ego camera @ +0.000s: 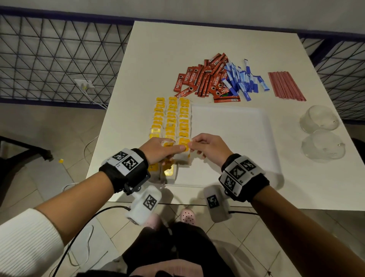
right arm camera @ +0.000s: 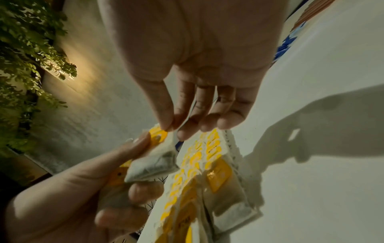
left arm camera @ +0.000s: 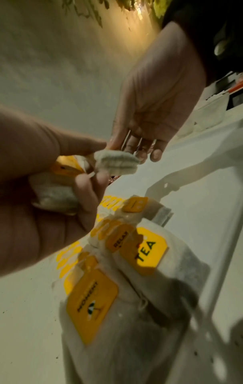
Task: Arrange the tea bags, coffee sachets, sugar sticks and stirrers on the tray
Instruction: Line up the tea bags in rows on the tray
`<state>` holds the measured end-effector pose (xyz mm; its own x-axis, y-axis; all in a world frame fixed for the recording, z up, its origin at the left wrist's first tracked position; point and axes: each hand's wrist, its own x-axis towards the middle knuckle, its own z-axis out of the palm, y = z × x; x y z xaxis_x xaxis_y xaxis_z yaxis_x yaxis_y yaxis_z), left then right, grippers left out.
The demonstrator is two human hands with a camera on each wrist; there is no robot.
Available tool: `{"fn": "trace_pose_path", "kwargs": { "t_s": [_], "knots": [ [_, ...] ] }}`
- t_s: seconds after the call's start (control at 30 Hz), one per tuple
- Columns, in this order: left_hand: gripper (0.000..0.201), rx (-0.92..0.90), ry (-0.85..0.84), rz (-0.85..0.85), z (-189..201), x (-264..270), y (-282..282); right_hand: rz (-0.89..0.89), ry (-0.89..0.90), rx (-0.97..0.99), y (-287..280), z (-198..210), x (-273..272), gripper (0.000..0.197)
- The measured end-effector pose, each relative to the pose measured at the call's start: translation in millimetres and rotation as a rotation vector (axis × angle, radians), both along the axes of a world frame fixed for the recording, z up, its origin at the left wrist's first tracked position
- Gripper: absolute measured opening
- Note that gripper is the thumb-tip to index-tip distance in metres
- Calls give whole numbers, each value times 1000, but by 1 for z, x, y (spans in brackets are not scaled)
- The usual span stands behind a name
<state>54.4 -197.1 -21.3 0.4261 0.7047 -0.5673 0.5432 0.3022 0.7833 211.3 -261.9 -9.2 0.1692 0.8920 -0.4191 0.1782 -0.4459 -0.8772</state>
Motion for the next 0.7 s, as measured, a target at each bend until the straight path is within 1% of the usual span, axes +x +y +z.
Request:
{"fn": "trace_pose_path", "kwargs": {
  "t_s": [0.13, 0.27, 0.33, 0.4, 0.47, 0.53, 0.63, 0.7],
  "knots": [
    [60, 17, 136, -116, 0, -2, -7, -3, -68, -30, -5, -11, 0, 20],
    [44, 109, 259, -302, -2, -3, -15, 37, -163, -88, -13, -26, -1, 23],
    [40, 107, 297, -382, -3, -4, -18, 63, -195, -119, -18, -32, -3, 24],
    [33, 150, 333, -447, -5, -5, -21, 71, -219, -133, -22, -38, -5, 25],
    [32, 225, 394, -487, -5, -7, -22, 76, -245, -142, -24, -42, -8, 24],
    [36, 298, 438, -507, -3, -8, -21, 88, -287, -154, -25, -44, -10, 23],
    [39, 349, 462, -508, 2, -9, -17, 97, -333, -169, -22, -45, -12, 17],
    [29, 362, 463, -490, 4, -11, -14, 80, -328, -166, -19, -44, -13, 10]
  ]
}}
